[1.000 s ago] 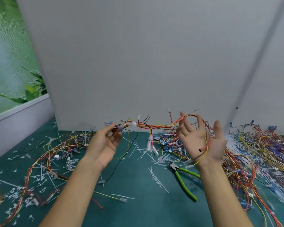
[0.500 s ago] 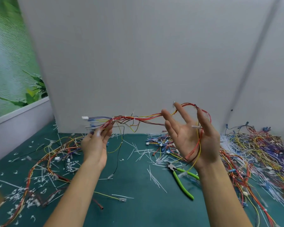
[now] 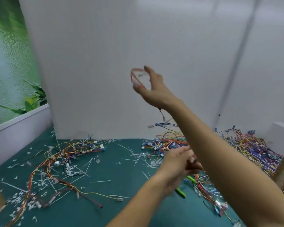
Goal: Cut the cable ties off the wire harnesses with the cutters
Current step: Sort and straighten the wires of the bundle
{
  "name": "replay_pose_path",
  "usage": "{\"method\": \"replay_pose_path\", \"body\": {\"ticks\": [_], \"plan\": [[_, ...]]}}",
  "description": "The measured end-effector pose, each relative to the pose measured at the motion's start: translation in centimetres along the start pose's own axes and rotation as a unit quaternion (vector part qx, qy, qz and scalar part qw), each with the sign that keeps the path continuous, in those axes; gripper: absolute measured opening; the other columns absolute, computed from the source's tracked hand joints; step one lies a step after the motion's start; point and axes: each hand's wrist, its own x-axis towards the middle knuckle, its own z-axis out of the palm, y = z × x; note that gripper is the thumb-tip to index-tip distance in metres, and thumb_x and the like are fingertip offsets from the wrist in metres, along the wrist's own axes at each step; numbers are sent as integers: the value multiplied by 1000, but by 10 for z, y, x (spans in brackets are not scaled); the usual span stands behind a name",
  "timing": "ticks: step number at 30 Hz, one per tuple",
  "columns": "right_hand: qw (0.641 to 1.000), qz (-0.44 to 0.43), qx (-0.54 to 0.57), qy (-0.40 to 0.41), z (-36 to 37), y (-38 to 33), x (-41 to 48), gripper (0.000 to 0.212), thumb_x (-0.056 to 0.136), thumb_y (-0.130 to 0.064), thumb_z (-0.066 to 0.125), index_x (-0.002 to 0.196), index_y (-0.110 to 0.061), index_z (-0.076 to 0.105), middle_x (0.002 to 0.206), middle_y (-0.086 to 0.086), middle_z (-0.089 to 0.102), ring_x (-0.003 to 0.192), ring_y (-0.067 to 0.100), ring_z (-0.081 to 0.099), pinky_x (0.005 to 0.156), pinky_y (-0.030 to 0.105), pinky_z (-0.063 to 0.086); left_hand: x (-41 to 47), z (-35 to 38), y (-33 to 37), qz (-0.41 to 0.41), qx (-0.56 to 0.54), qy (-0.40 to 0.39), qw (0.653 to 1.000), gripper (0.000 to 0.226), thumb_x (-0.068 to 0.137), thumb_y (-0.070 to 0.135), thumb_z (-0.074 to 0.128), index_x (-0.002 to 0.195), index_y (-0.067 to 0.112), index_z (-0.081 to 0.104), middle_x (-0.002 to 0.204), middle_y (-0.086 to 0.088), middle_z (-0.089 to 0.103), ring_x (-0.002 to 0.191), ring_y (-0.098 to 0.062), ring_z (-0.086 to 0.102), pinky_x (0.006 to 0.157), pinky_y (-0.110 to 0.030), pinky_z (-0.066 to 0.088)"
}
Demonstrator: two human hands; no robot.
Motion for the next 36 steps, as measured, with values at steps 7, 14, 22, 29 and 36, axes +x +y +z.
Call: {"method": "replay_pose_path", "body": {"ticks": [7,14,22,29,36], "plan": [[907,119,-371,-162,13,105,-4,83,95,-56,59,160,-18,23,160,23,22,147,44,30,123,55,23,-16,40,-6,-133,-12,-156,979,51,104,25,29,75,25,71,74,9,71,69,-8,67,69,-27,55],[850,266,-379,-251,34,208,-75,91,93,-47,70,163,-21,18,167,23,12,150,44,29,123,57,27,-24,-8,-52,-207,145,-233,939,25,99,37,53,107,20,68,115,-13,74,79,-14,73,67,-26,51],[838,296,-357,-289,37,196,-73,100,75,-80,68,143,-8,50,155,24,42,139,38,46,114,51,41,-27,-109,-29,-95,234,79,964,19,103,20,54,100,10,70,88,-3,77,67,-14,70,55,-22,49],[990,56,-130,1,82,155,-80,44,104,-37,56,64,-18,58,55,-7,55,48,7,47,51,28,40,-29,-187,-28,66,182,296,935,34,99,29,63,68,15,67,60,-3,61,50,-16,55,45,-22,39],[997,79,11,-15,165,171,-144,52,103,-29,59,57,-7,47,52,-1,37,52,10,30,57,36,27,-29,-207,-68,114,265,271,919,46,96,43,65,57,21,56,49,4,36,49,-14,30,50,-28,24]]}}
